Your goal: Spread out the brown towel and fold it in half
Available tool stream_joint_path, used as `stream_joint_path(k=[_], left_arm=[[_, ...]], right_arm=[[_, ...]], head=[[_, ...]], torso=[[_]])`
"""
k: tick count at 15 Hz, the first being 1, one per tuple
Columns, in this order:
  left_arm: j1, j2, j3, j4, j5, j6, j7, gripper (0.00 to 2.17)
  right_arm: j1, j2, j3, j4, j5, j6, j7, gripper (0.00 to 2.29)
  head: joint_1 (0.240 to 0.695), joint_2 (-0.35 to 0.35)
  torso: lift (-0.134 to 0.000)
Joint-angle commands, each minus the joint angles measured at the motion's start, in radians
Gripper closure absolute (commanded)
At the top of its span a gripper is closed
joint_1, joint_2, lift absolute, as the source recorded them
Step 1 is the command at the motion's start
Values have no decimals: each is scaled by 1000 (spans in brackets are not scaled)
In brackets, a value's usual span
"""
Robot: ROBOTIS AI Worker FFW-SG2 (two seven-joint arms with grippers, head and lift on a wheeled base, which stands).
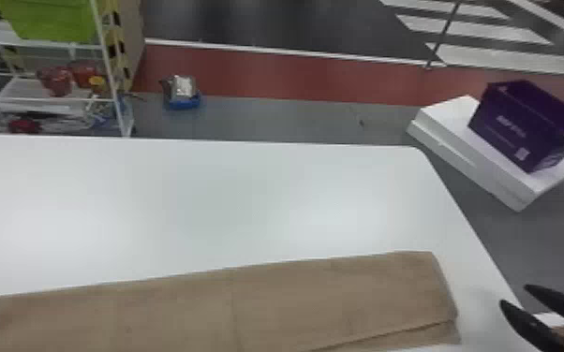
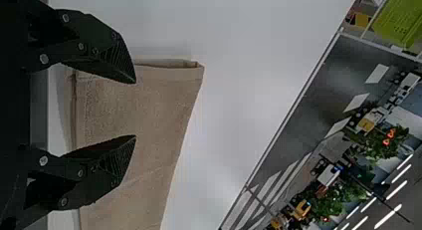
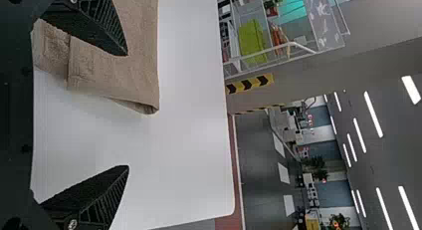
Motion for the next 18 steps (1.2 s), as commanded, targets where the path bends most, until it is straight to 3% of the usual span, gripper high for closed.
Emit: stream_joint_path(k=[1,2,5,9,18], left_arm=[[27,-3,-61,-6,-1,-14,2,1953],[37,-3,-82,-12,-12,-36,5,1953],[55,-3,-118,-28,-54,-88,43,1953],[60,-3,-174,-20,-156,-189,109,1953],[4,-3,-228,38,-236,-208,152,1953]], right_arm=[[6,0,-10,-2,-8,-1,0,76],[6,-1,-13,-2,-10,-1,0,76],[4,-3,-13,0,-13,-1,0,76],[-4,-7,-13,14,-13,-7,0,76],[-30,-20,-10,47,-8,-10,-3,76]], head=[[695,-226],[695,-269],[695,-311],[695,-303],[695,-294]], torso=[[-123],[-123],[-123],[-123],[-123]])
